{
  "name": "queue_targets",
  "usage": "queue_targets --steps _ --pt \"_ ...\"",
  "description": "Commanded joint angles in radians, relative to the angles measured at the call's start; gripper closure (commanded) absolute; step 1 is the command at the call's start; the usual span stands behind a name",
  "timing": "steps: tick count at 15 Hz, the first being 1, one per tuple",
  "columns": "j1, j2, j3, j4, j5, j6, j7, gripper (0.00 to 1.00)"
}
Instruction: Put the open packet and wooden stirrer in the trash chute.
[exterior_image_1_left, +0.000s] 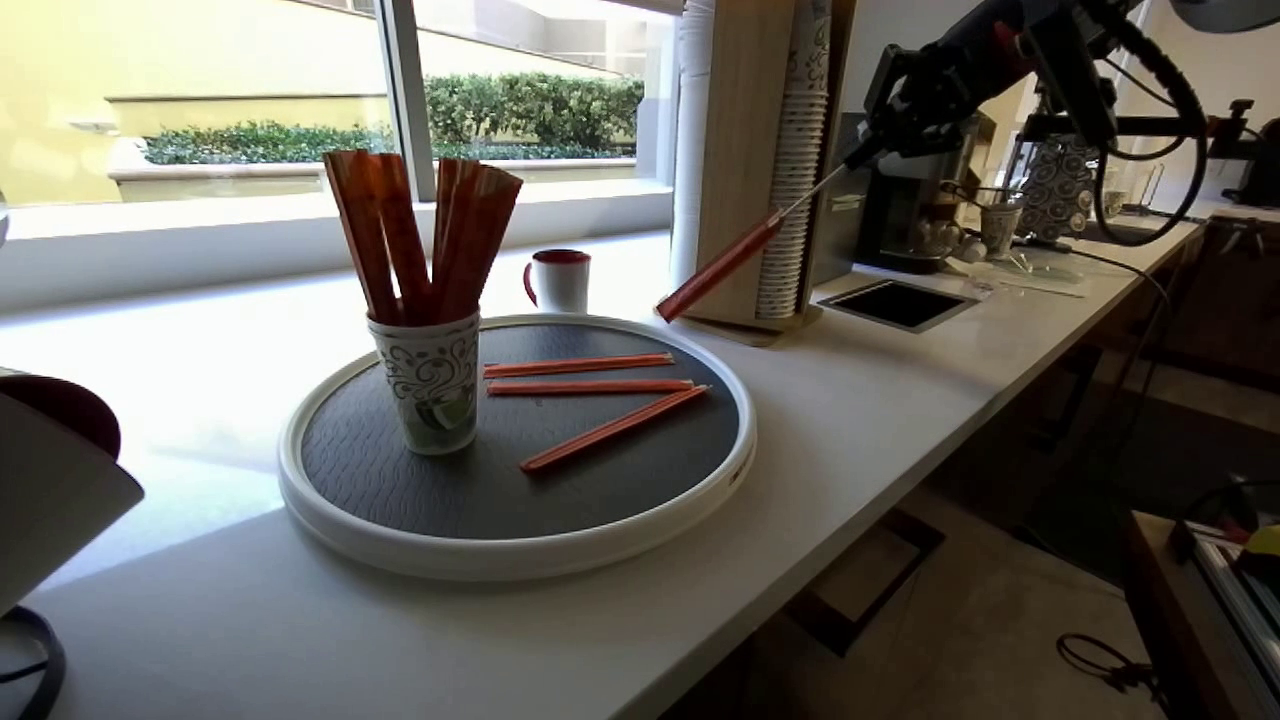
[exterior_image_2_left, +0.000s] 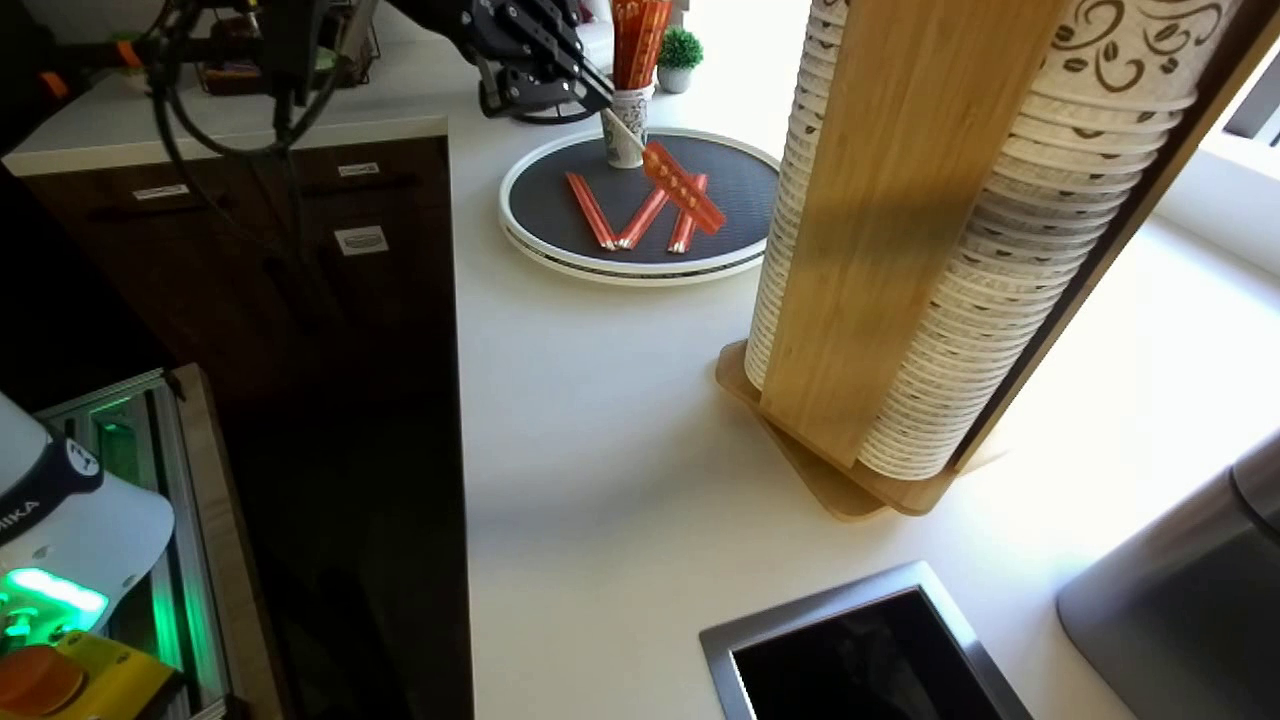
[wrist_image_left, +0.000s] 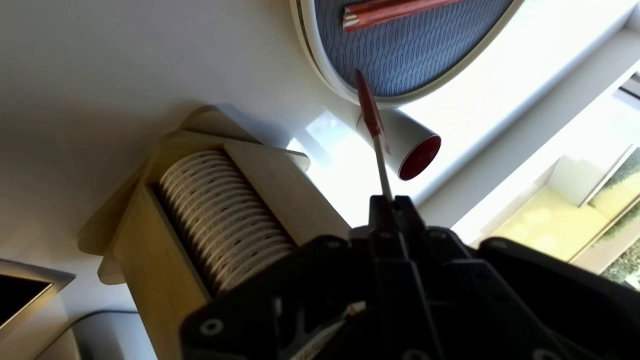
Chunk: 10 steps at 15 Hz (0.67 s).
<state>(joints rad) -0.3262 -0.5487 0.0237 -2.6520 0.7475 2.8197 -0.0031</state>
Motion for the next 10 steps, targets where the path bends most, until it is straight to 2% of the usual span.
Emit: queue_targets --steps 1,3,7,10 --pt "-0.026 -0.124 -0.046 0.003 -0.223 -0.197 0.142 0.99" --pt "-0.028 -0.173 -0.071 0.023 -0.334 -0.289 0.204 0.99" --pt "-0.043 -0.243 -0.107 0.081 -0.476 -0.491 0.286 0.99" --pt "-0.089 -0.279 -0.113 0.104 -0.582 -0.609 0.321 0.99"
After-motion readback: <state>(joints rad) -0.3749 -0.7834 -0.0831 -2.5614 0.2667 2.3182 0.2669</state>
